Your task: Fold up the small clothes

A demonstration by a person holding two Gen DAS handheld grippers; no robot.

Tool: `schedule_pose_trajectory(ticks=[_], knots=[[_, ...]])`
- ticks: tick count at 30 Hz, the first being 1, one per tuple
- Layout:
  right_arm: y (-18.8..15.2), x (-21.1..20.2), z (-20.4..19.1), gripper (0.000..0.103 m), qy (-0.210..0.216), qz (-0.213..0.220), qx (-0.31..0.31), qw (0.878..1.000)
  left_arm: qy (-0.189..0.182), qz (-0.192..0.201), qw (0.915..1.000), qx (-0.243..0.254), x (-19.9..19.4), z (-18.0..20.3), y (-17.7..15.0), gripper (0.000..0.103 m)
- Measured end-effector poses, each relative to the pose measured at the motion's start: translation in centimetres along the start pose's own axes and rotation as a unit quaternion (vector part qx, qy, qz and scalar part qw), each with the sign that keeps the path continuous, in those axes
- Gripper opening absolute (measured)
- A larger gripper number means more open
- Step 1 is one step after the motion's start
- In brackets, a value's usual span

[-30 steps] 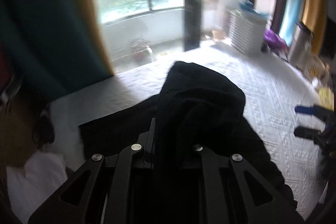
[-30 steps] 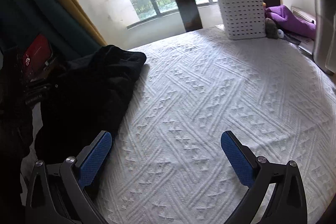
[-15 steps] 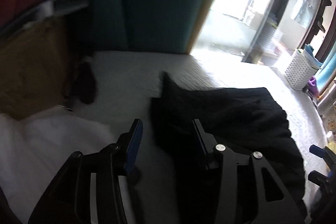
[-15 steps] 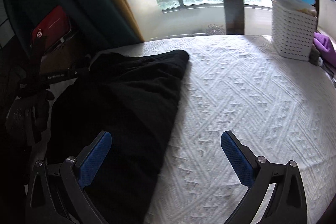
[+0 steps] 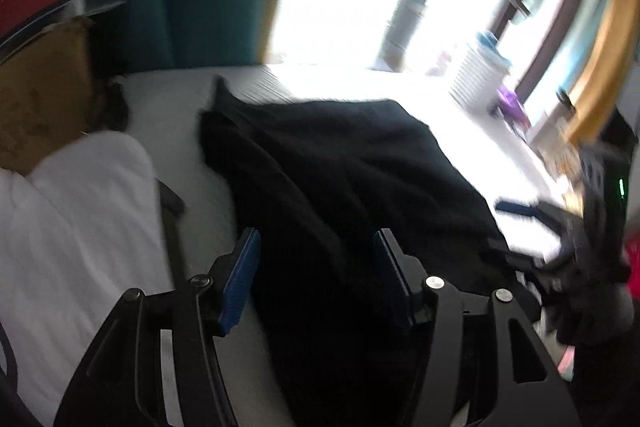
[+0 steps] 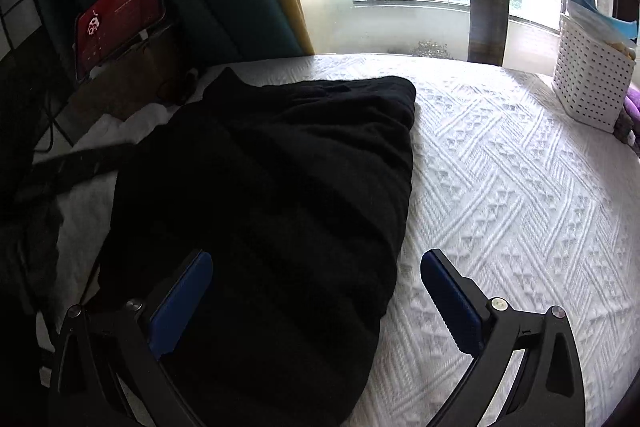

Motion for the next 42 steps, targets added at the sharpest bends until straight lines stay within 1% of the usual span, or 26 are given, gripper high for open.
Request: schedule_pose_trajectory(ticks=[1,3,5,6,7,8,9,11,14,17,19,21,22,23,25,26,27,28,30,31,32,34,35,36,37,42], knots=[[-0.4,-0.2,-0.1,0.103,-0.001,-0.002,-0.001,1.000,0.006,-0.010,0.9998,0.013,0.4,0.6,-0.6,0.059],[-1.2,-0.5,-0.2,0.103,0.000,-0.004,-0.003,1.000,0.030,-0.034,0.9982,0.040,2.0,1.2,-1.3,0.059],[-2.2,-0.7,-0.7,0.103,0.002,-0.009,-0.008,1.000,0.038,-0.036,0.9973,0.052,2.3,0.7,-2.1,0.058],[-2.8,-0.8,-1.0,0.103,0.003,-0.011,-0.011,1.000,0.036,-0.030,0.9978,0.047,2.3,0.4,-2.3,0.052],[-3.1,-0.8,-1.1,0.103,0.002,-0.013,-0.012,1.000,0.032,-0.026,0.9984,0.039,2.1,0.0,-2.4,0.031],[-3.7,-0.9,-1.4,0.103,0.003,-0.015,-0.016,1.000,0.041,-0.026,0.9984,0.027,1.8,-0.7,-2.5,0.019],[-4.1,-1.0,-1.6,0.103,0.003,-0.017,-0.019,1.000,0.056,-0.024,0.9979,0.020,1.3,-1.3,-2.6,0.013],[-5.2,-1.2,-1.9,0.103,0.000,-0.020,-0.029,0.999,0.068,-0.013,0.9975,0.008,0.0,-2.4,-3.0,0.013],[-6.4,-1.5,-2.1,0.103,-0.005,-0.024,-0.031,0.999,0.105,-0.008,0.9944,0.010,-1.2,-3.6,-3.8,0.013],[-7.5,-1.7,-2.2,0.103,-0.010,-0.028,-0.033,0.999,0.128,0.002,0.9918,0.003,-2.4,-4.0,-4.3,0.013],[-8.5,-1.8,-2.3,0.103,-0.019,-0.029,-0.041,0.999,0.121,0.015,0.9925,-0.009,-3.4,-3.6,-4.4,0.013],[-9.2,-2.1,-2.5,0.103,-0.025,-0.027,-0.054,0.998,0.092,0.030,0.9952,-0.011,-4.5,-2.2,-4.5,0.013],[-9.6,-2.3,-2.7,0.103,-0.024,-0.028,-0.060,0.998,0.078,0.031,0.9964,-0.007,-4.5,-1.2,-4.3,0.016],[-9.9,-2.6,-2.8,0.103,-0.024,-0.027,-0.066,0.997,0.064,0.029,0.9975,-0.002,-4.3,-0.1,-4.1,0.021],[-10.3,-3.1,-3.0,0.103,-0.020,-0.022,-0.067,0.997,0.025,0.023,0.9994,0.002,-3.4,1.7,-4.2,0.061],[-10.7,-3.3,-3.0,0.103,-0.020,-0.020,-0.066,0.997,-0.004,0.021,0.9998,-0.002,-2.6,2.7,-4.2,0.066],[-10.7,-3.6,-3.0,0.103,-0.021,-0.017,-0.065,0.998,-0.015,0.016,0.9998,-0.005,-1.9,3.1,-4.3,0.067],[-10.7,-3.8,-2.9,0.103,-0.023,-0.014,-0.063,0.998,-0.015,0.007,0.9999,-0.003,-1.1,3.4,-4.4,0.067],[-10.6,-4.6,-2.4,0.103,-0.026,-0.005,-0.057,0.998,-0.002,-0.011,0.9999,0.010,0.6,3.5,-4.6,0.067],[-10.5,-4.9,-2.0,0.103,-0.028,-0.001,-0.053,0.998,0.005,-0.022,0.9997,0.009,1.5,3.3,-5.0,0.066],[-10.5,-5.3,-1.6,0.103,-0.032,0.004,-0.049,0.998,0.001,-0.026,0.9996,0.009,2.0,3.2,-5.2,0.064],[-10.4,-5.8,-0.8,0.103,-0.037,0.010,-0.041,0.998,-0.020,-0.030,0.9991,0.025,2.3,4.1,-5.7,0.027],[-10.3,-6.0,-0.3,0.103,-0.041,0.013,-0.036,0.998,-0.024,-0.033,0.9988,0.030,2.2,4.5,-6.0,0.024],[-10.3,-6.2,0.1,0.103,-0.042,0.015,-0.033,0.998,-0.024,-0.032,0.9986,0.035,2.1,4.8,-6.1,0.016],[-10.2,-6.3,0.4,0.103,-0.043,0.016,-0.029,0.999,-0.024,-0.030,0.9985,0.040,1.7,5.1,-6.3,0.013],[-10.0,-6.6,1.6,0.103,-0.048,0.019,-0.024,0.998,-0.006,0.009,0.9998,0.018,-2.2,5.2,-7.2,0.011]])
Point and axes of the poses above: each gripper's, at about its wrist camera, not at the fingertips, and x roughly the way its jaws point, z to its right, y to its top, the point moved 7 cm from there along x, roughly the way its jaws point, and after that the axes turned 14 degrees about -y, right-handed, at the moved point
